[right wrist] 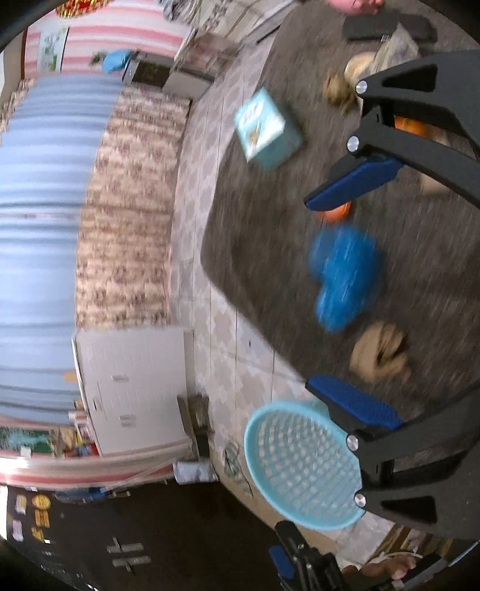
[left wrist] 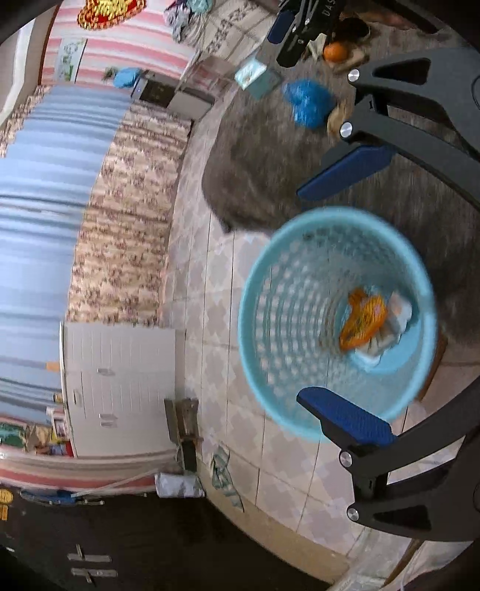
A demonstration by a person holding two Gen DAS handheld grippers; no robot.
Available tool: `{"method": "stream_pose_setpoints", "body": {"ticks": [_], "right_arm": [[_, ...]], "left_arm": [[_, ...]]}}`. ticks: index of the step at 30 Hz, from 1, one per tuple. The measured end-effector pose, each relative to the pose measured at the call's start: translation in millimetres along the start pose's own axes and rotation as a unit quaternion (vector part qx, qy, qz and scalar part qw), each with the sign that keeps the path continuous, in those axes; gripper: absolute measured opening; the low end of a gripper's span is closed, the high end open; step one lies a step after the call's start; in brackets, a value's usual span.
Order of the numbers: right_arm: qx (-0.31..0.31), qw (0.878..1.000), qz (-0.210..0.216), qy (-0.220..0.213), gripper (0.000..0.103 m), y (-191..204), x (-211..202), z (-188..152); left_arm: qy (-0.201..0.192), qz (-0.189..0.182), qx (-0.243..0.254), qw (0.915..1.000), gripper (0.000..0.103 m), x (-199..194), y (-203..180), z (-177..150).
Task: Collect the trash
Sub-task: 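Open the right tool to drop the orange snack bag into the basket, then grasp the brown crumpled paper with the left tool while the right tool reaches the black foam roller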
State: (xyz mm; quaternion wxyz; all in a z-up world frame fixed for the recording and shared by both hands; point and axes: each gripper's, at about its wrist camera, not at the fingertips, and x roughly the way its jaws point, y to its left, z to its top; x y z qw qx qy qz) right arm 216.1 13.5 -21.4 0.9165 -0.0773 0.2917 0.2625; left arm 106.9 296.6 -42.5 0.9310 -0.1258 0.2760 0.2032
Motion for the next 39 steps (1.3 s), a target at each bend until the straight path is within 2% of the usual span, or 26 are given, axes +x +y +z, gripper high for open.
{"method": "stream_pose_setpoints", "body": {"ticks": [8, 11, 15, 21, 26, 29, 31, 33, 39], "right_arm": [[0.028, 0.996, -0.083, -0.007, 0.089, -82.1, -50.3, -30.8], [0.030, 0.991, -0.127, -0.008, 0.089, -106.4, -68.1, -46.3], [0.055, 0.988, -0.146, -0.009, 0.094, -130.5, -82.2, -65.9], [0.074, 0.983, -0.169, -0.003, 0.094, -154.6, -88.0, -98.0], [0.088, 0.981, -0.174, 0.010, 0.094, -166.0, -84.2, -118.6], [0.088, 0.980, -0.175, 0.020, 0.094, -168.0, -78.7, -126.7], [0.092, 0.981, -0.171, 0.027, 0.094, -169.1, -72.9, -130.2], [0.095, 0.981, -0.166, 0.032, 0.094, -170.0, -67.9, -132.2], [0.084, 0.983, -0.156, 0.048, 0.094, -166.1, -49.4, -131.6]], "left_arm": [[-0.006, -0.047, 0.021, 0.9986, 0.097, -3.7, -56.9, -22.5], [0.010, -0.059, 0.034, 0.9977, 0.097, 2.5, -77.4, -33.8], [0.038, -0.091, 0.041, 0.9942, 0.097, 14.3, -101.0, -47.0], [0.057, -0.093, 0.090, 0.9899, 0.097, 33.6, -139.1, -61.3], [0.063, -0.093, 0.100, 0.9886, 0.095, 49.2, -153.8, -59.1], [0.070, -0.099, 0.109, 0.9867, 0.083, 59.9, -162.1, -55.7], [0.081, -0.106, 0.117, 0.9840, 0.063, 66.5, -166.8, -55.7], [0.092, -0.114, 0.125, 0.9813, 0.047, 70.3, -169.6, -57.4], [0.087, -0.120, 0.118, 0.9819, 0.043, 58.9, -163.8, -58.1]]}}
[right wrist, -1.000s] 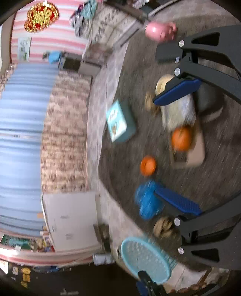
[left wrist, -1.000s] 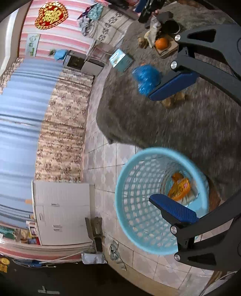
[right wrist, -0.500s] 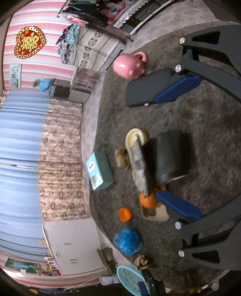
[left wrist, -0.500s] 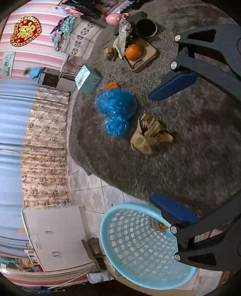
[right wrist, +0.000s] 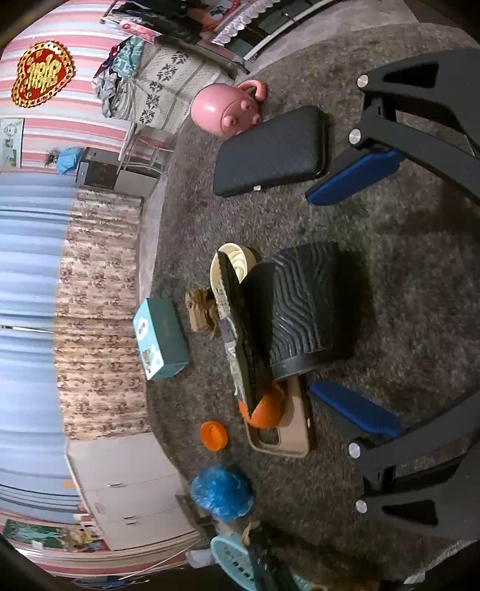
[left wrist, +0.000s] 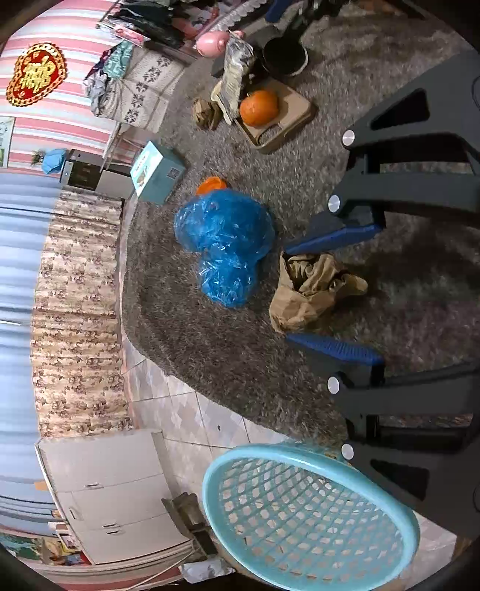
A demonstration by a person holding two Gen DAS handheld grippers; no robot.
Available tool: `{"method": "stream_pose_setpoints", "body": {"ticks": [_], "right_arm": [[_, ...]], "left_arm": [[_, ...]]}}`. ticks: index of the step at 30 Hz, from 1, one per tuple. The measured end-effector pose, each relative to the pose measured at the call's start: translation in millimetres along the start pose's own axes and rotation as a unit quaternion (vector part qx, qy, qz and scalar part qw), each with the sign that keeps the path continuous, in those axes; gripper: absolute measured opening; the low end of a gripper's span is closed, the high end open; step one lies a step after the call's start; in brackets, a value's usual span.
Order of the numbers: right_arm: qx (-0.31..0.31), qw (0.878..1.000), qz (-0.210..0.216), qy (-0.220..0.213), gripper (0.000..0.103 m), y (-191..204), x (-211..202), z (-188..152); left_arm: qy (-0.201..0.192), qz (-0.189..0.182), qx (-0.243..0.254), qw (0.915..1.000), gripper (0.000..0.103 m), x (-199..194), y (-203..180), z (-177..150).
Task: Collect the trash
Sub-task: 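Grasp the brown crumpled paper with the left tool while the right tool reaches the black foam roller, then carry the paper toward the basket with the left tool while the right tool lifts the roller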
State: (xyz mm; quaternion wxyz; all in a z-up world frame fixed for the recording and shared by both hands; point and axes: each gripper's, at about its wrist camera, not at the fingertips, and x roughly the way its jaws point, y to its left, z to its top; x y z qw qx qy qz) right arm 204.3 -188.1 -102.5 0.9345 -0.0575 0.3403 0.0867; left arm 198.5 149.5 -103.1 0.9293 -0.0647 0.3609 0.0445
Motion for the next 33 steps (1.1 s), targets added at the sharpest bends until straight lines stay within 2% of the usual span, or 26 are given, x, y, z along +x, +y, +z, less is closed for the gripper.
{"method": "stream_pose_setpoints", "body": {"ticks": [8, 9, 11, 12, 17, 24, 33], "right_arm": [[0.003, 1.000, 0.006, 0.006, 0.093, 2.2, 14.5, 3.5], [0.004, 1.000, 0.009, 0.006, 0.091, 2.3, 15.0, 3.9], [0.002, 1.000, 0.016, 0.006, 0.076, 4.0, 15.2, 4.4], [-0.003, 1.000, 0.013, 0.008, 0.073, 6.6, 15.8, 4.6], [-0.006, 1.000, 0.021, 0.001, 0.073, 11.1, 10.5, 4.1], [0.006, 0.999, 0.035, -0.020, 0.072, 21.6, -18.9, 5.3], [-0.006, 0.995, 0.079, -0.055, 0.072, 53.4, -60.6, 18.1]], "left_arm": [[-0.011, 0.000, -0.005, 0.9999, 0.043, -28.4, 7.4, -2.3], [-0.013, 0.001, -0.005, 0.9999, 0.043, -31.6, 8.0, -2.7], [-0.017, -0.002, -0.008, 0.9998, 0.043, -39.3, 9.9, -4.0], [-0.018, -0.002, -0.008, 0.9998, 0.043, -41.5, 10.2, -4.4], [-0.025, 0.001, -0.015, 0.9996, 0.043, -51.9, 13.2, -5.5], [-0.039, -0.002, -0.025, 0.9989, 0.043, -68.8, 21.7, -2.5], [-0.053, -0.001, -0.029, 0.9982, 0.043, -87.0, 30.7, -4.4]]}}
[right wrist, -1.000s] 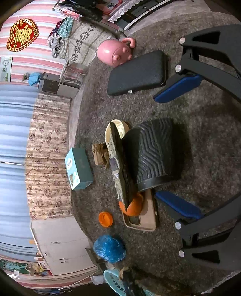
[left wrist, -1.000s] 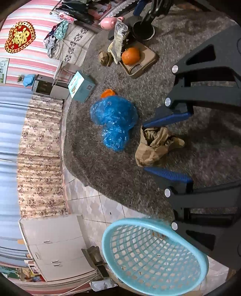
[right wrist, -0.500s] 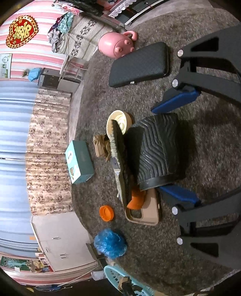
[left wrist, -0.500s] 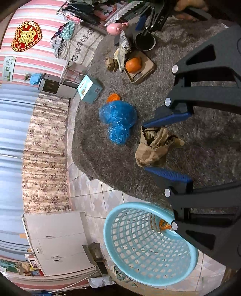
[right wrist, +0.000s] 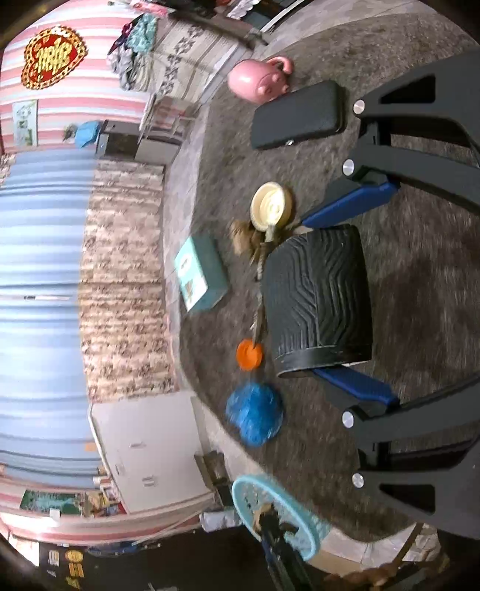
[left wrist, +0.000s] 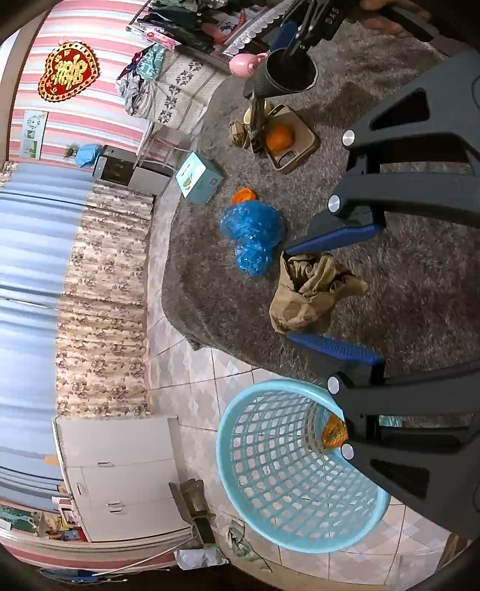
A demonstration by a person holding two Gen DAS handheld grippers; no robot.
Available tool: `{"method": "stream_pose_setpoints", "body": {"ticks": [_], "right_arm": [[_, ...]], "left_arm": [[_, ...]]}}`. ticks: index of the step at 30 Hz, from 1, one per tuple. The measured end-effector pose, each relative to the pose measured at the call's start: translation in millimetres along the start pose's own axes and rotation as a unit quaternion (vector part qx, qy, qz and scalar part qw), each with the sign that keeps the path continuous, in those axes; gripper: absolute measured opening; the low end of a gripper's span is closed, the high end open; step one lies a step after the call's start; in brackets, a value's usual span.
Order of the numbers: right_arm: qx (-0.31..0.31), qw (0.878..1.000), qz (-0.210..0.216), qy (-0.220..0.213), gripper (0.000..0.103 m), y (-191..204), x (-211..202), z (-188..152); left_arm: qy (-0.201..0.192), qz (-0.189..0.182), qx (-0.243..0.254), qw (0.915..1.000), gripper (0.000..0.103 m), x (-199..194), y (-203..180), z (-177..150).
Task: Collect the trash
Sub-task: 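Carry the paper toward the basket with the left tool while the right tool lifts the roller, then open the left tool over the basket while the right tool lowers the roller in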
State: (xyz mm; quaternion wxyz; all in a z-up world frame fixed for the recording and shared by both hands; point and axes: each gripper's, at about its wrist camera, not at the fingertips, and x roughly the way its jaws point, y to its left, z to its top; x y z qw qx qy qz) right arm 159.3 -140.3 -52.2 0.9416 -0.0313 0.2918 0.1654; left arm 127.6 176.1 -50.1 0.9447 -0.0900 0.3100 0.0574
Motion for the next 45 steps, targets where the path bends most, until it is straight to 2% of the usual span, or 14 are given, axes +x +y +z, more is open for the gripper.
{"method": "stream_pose_setpoints", "body": {"ticks": [6, 14, 26, 38, 45], "right_arm": [[-0.018, 0.999, 0.020, -0.020, 0.072, 27.4, -12.8, 13.1], [-0.021, 0.999, 0.027, -0.025, 0.072, 48.6, -5.6, 26.2], [-0.037, 0.998, 0.034, -0.036, 0.072, 87.8, 14.7, 45.1], [-0.051, 0.997, 0.059, -0.026, 0.072, 142.0, 48.3, 56.6], [-0.071, 0.994, 0.076, -0.018, 0.072, 183.4, 73.2, 64.9]], "left_arm": [[-0.011, 0.005, -0.002, 0.9999, 0.042, -11.2, 7.6, 2.4], [-0.020, 0.021, -0.011, 0.9995, 0.042, -20.6, 27.3, 4.8], [-0.027, 0.062, -0.032, 0.9972, 0.042, -27.0, 82.9, 11.7], [-0.008, 0.113, -0.051, 0.9922, 0.042, 0.3, 151.9, 10.5], [-0.002, 0.127, -0.049, 0.9907, 0.042, 21.2, 176.5, 11.9]]}}
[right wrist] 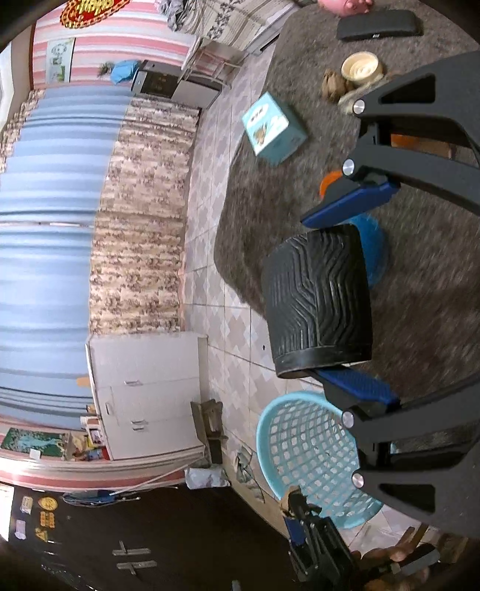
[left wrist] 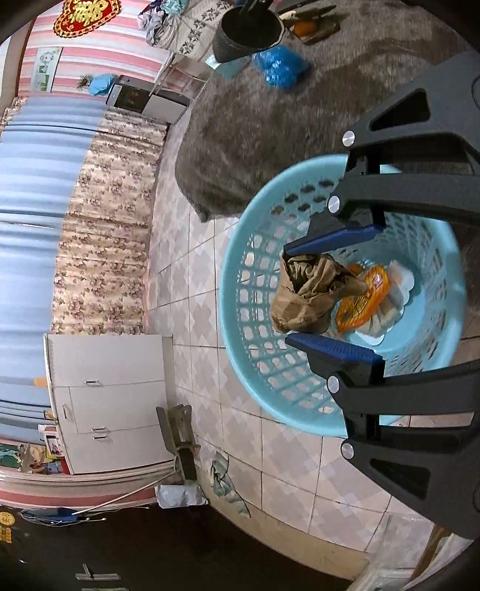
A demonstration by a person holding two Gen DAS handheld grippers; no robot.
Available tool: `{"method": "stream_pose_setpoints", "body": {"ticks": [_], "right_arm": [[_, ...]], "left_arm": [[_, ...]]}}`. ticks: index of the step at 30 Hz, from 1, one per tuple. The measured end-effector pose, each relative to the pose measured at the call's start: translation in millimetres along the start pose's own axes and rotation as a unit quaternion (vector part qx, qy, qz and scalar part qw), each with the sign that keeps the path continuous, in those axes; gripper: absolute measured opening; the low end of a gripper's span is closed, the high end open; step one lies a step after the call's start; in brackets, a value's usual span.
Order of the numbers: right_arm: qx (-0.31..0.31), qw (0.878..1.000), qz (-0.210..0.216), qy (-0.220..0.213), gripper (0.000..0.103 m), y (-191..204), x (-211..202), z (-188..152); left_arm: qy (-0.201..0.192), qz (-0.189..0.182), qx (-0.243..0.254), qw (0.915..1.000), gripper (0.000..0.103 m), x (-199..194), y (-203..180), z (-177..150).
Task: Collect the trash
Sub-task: 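Open the left tool over the basket while the right tool lowers the roller in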
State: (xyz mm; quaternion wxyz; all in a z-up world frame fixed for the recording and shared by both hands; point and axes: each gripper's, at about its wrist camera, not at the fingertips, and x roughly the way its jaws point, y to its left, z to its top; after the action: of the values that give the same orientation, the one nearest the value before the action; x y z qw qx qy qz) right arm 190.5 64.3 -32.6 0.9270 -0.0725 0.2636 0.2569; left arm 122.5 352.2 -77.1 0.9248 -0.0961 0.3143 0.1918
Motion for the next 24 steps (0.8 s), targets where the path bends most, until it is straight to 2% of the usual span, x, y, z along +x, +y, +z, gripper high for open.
{"method": "stream_pose_setpoints", "body": {"ticks": [3, 8, 10, 12, 15, 19, 24], "right_arm": [[-0.005, 1.000, 0.011, 0.006, 0.072, 15.9, 13.5, 3.1], [-0.019, 0.999, 0.021, 0.019, 0.072, 39.2, 34.1, 5.0], [-0.019, 0.999, 0.024, 0.022, 0.072, 45.1, 38.0, 4.0], [-0.016, 0.999, 0.029, 0.026, 0.072, 49.7, 41.3, 4.3], [-0.027, 0.999, 0.034, 0.028, 0.072, 61.3, 45.5, 5.2], [-0.043, 0.997, 0.044, 0.035, 0.072, 83.7, 53.4, 5.1], [-0.069, 0.995, 0.056, 0.046, 0.072, 120.8, 64.6, 0.2]], "left_arm": [[-0.001, 0.002, 0.000, 1.0000, 0.043, 7.2, 7.0, 2.8], [-0.006, -0.004, -0.007, 0.9999, 0.054, 9.9, 17.7, 8.0], [-0.010, 0.005, -0.009, 0.9999, 0.069, 7.2, 22.4, 10.3], [-0.018, 0.014, -0.021, 0.9995, 0.079, 1.6, 30.0, 11.7], [-0.026, 0.016, -0.033, 0.9990, 0.081, -6.8, 41.2, 12.6], [-0.040, 0.038, -0.046, 0.9974, 0.092, -18.9, 58.7, 11.0], [-0.040, 0.048, -0.051, 0.9967, 0.092, -23.7, 72.0, 7.7]]}}
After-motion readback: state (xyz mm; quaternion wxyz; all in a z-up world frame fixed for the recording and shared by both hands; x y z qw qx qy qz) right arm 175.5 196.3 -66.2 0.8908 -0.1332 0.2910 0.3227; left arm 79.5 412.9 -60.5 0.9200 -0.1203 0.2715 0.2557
